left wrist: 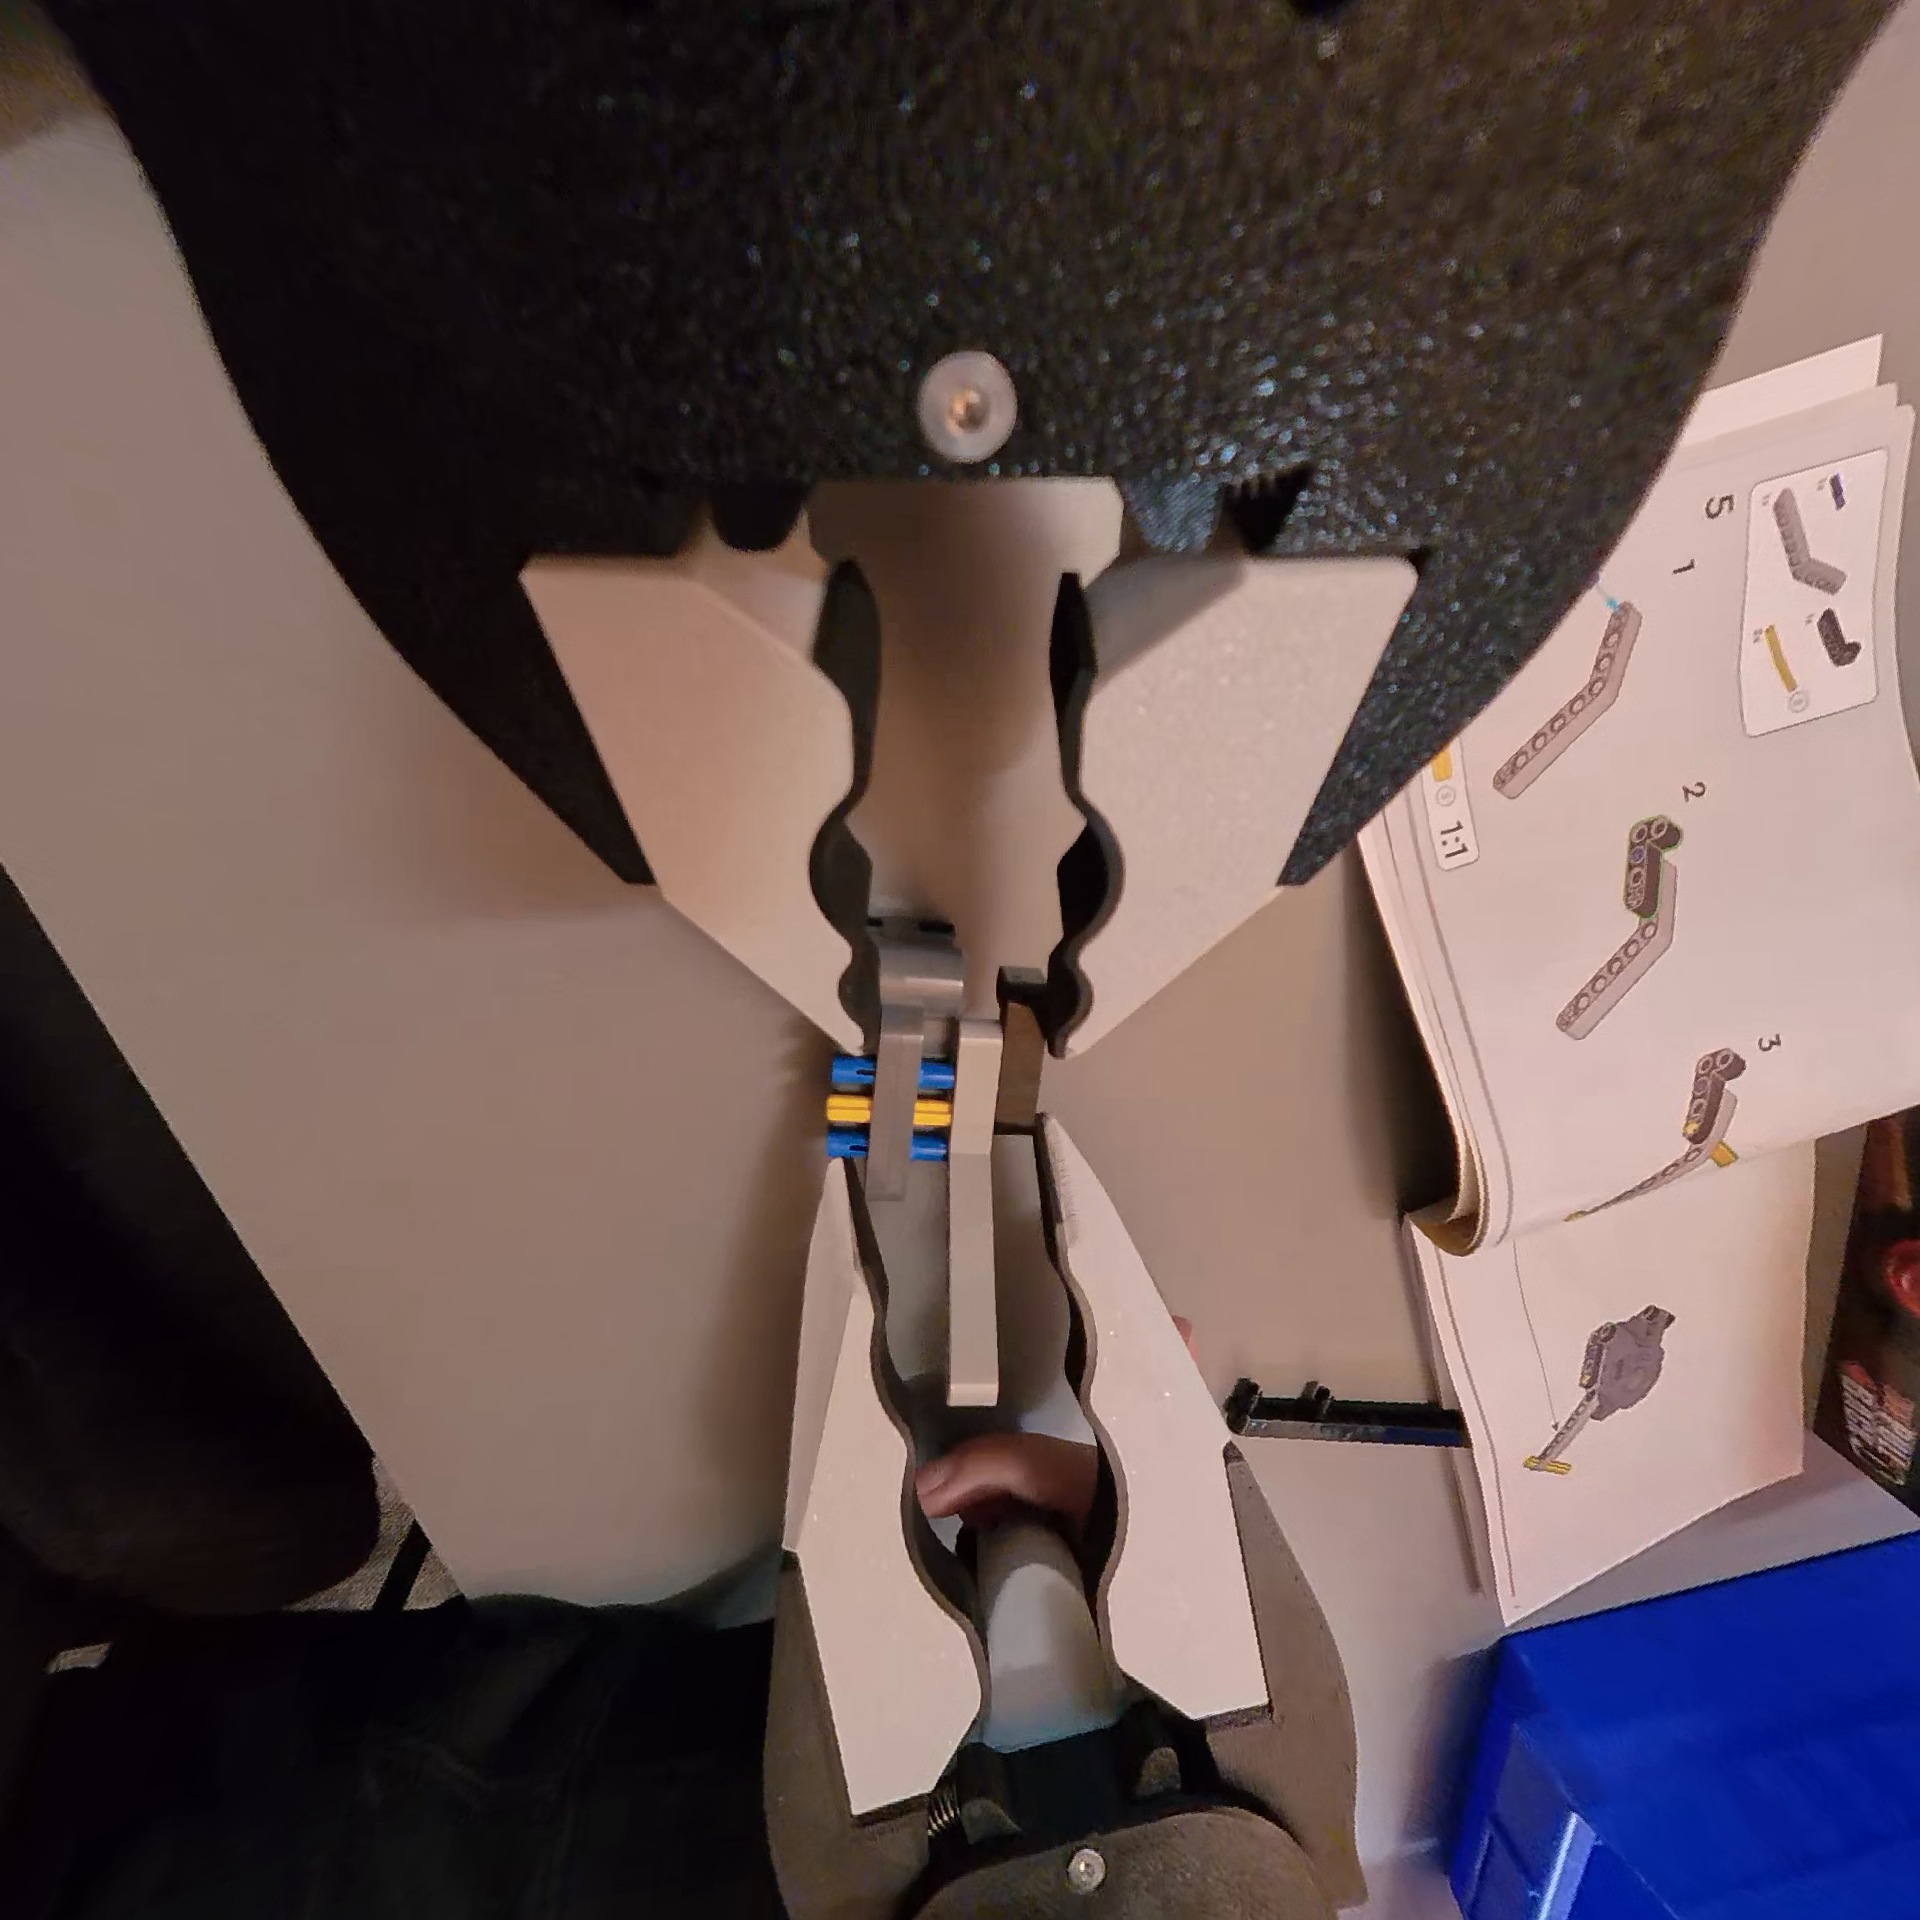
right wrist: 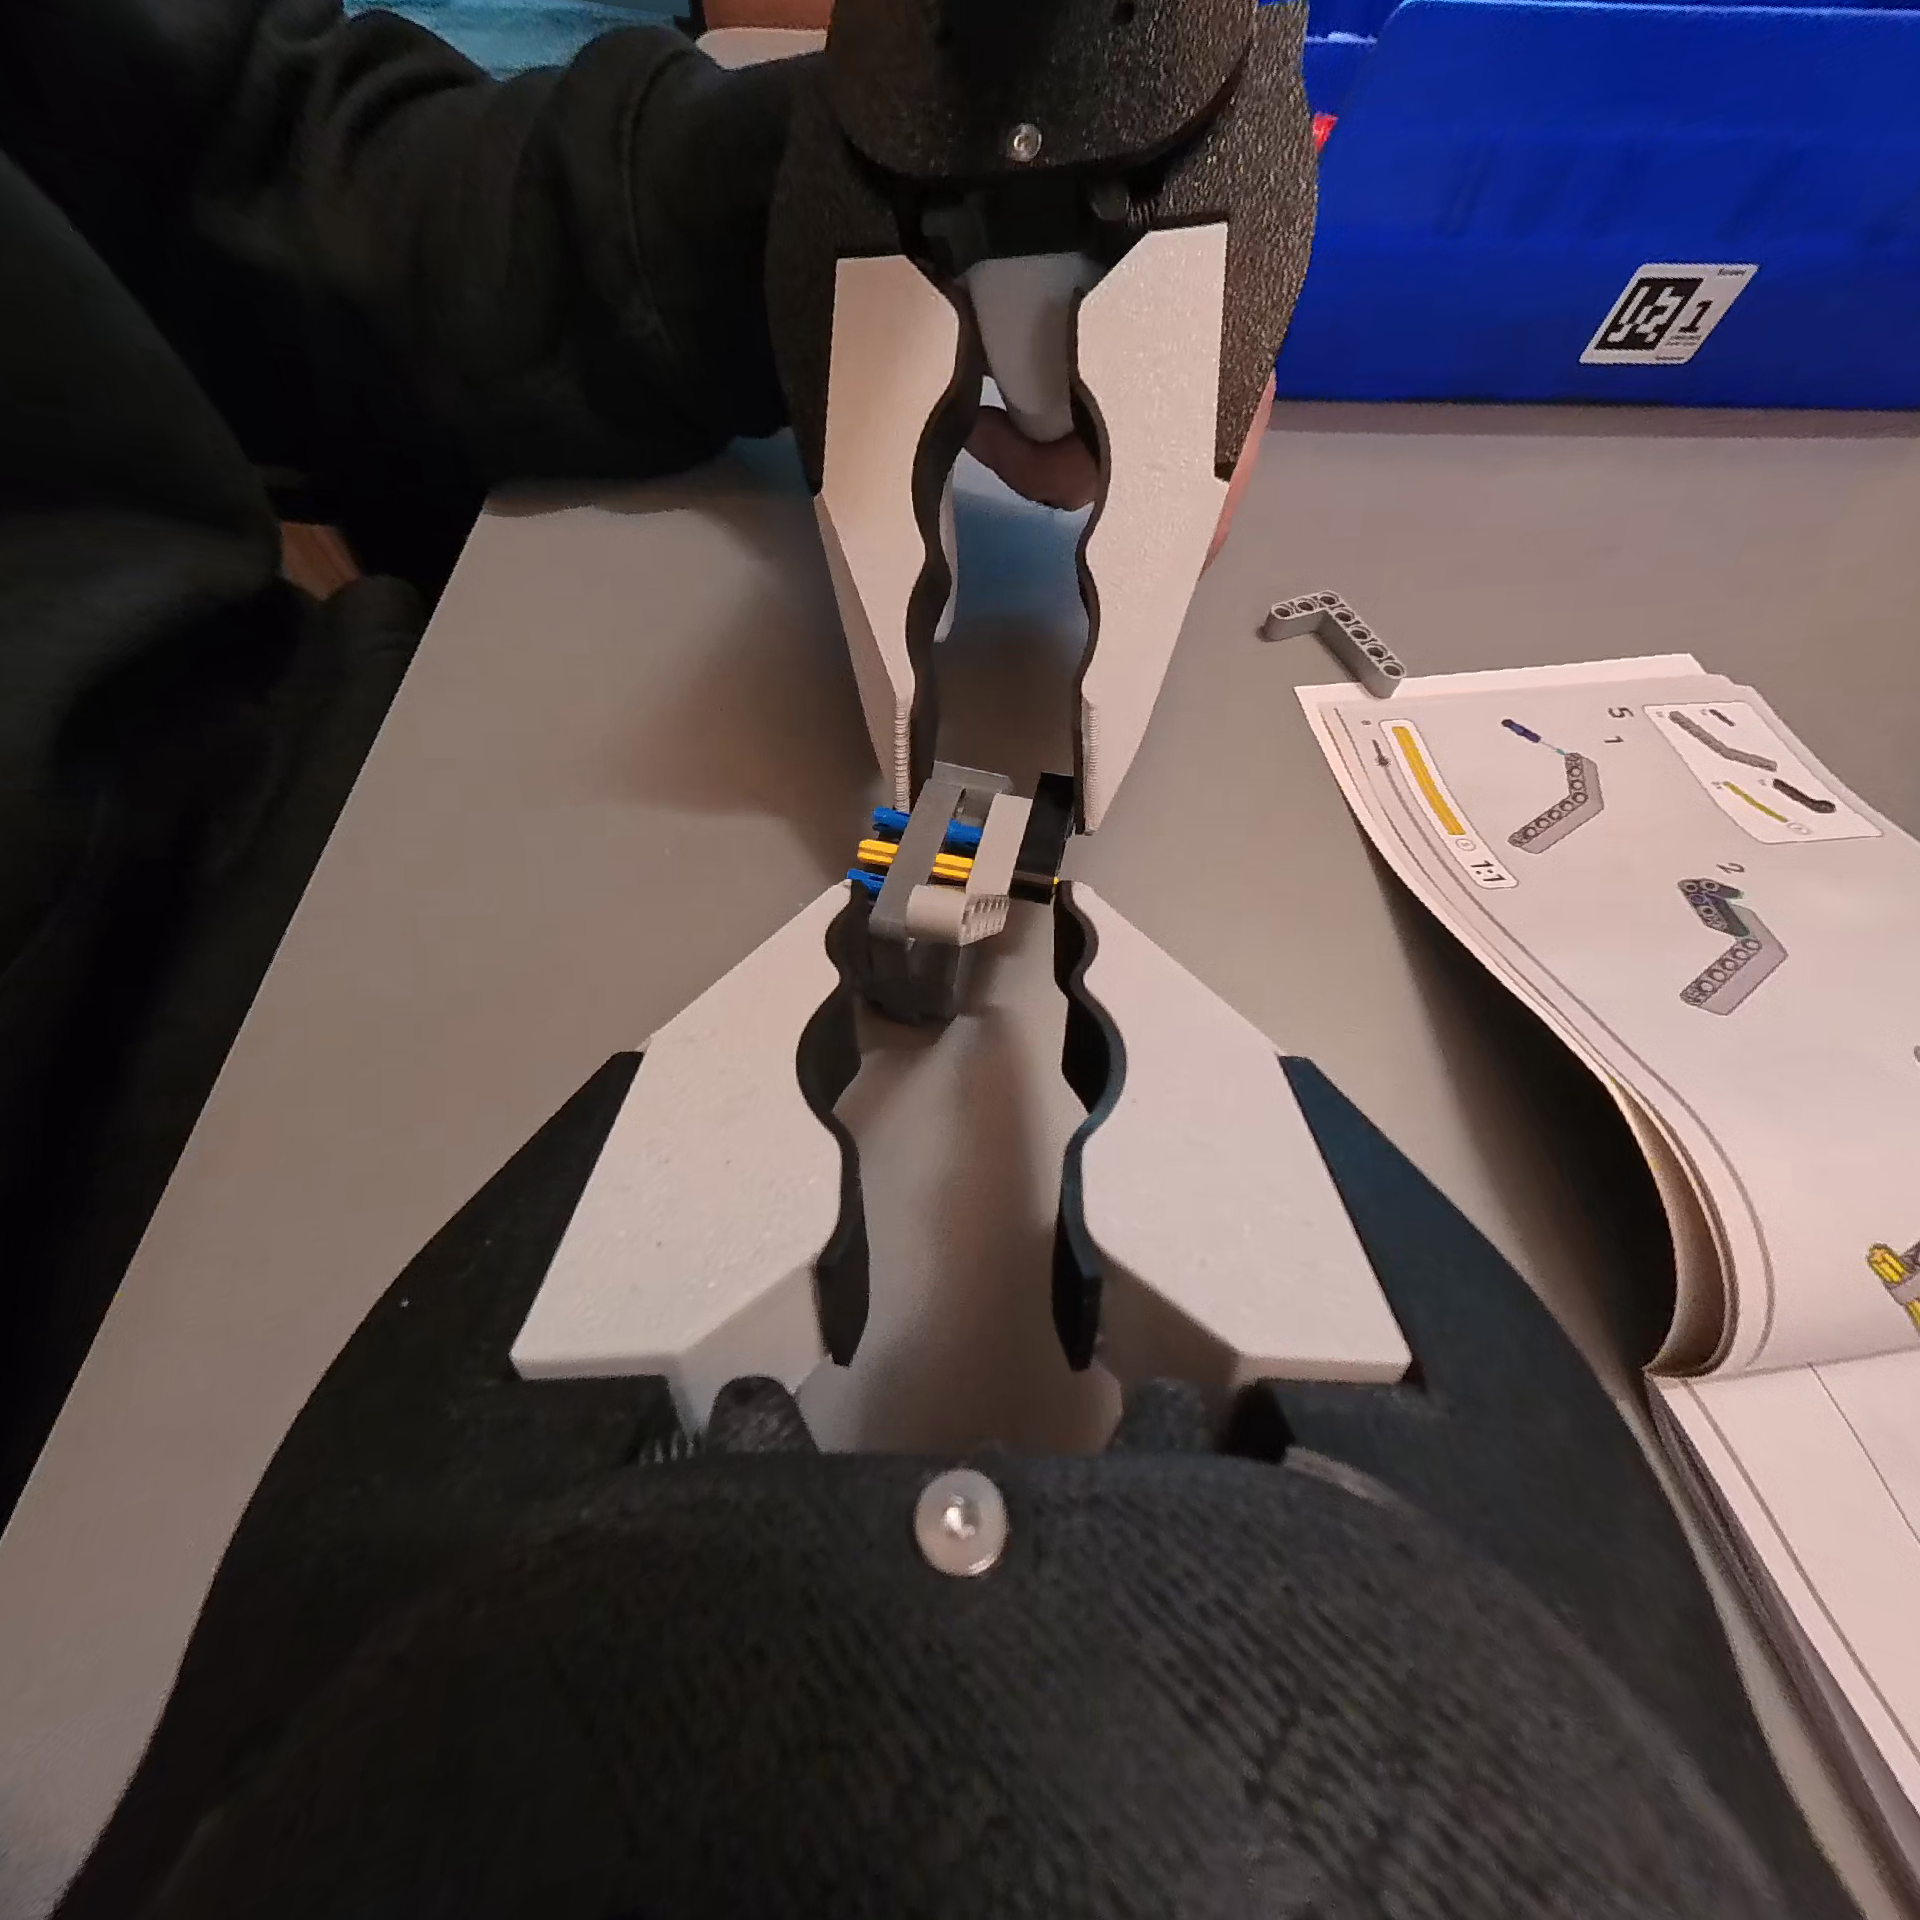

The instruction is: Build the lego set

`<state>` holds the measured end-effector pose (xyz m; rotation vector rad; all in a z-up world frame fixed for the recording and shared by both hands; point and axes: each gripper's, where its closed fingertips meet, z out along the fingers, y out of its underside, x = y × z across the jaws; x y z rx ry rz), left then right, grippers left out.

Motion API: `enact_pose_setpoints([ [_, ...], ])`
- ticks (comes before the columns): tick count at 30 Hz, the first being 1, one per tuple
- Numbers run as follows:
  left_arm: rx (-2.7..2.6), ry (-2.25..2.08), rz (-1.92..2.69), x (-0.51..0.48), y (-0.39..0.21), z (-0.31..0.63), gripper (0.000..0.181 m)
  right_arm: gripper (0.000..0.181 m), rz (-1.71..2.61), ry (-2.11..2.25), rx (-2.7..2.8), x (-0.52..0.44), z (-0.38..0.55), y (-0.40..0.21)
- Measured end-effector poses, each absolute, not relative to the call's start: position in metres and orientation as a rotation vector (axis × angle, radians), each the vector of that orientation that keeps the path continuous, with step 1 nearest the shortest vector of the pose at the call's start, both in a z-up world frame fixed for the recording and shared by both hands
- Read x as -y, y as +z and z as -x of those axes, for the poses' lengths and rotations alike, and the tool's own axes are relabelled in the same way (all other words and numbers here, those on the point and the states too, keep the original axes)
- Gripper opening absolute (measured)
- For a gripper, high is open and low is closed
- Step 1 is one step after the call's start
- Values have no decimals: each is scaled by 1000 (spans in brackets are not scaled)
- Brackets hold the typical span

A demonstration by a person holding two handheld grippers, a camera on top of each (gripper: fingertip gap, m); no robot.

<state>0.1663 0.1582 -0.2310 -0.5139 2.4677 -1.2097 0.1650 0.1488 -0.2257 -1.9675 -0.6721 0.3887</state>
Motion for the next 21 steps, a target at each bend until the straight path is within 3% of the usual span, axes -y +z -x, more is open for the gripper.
enact_pose_setpoints([
  [21, -2458, -1203, 483, -160, -230, -165, 29, 33, 1957, 343, 678, -150, -163, -225],
])
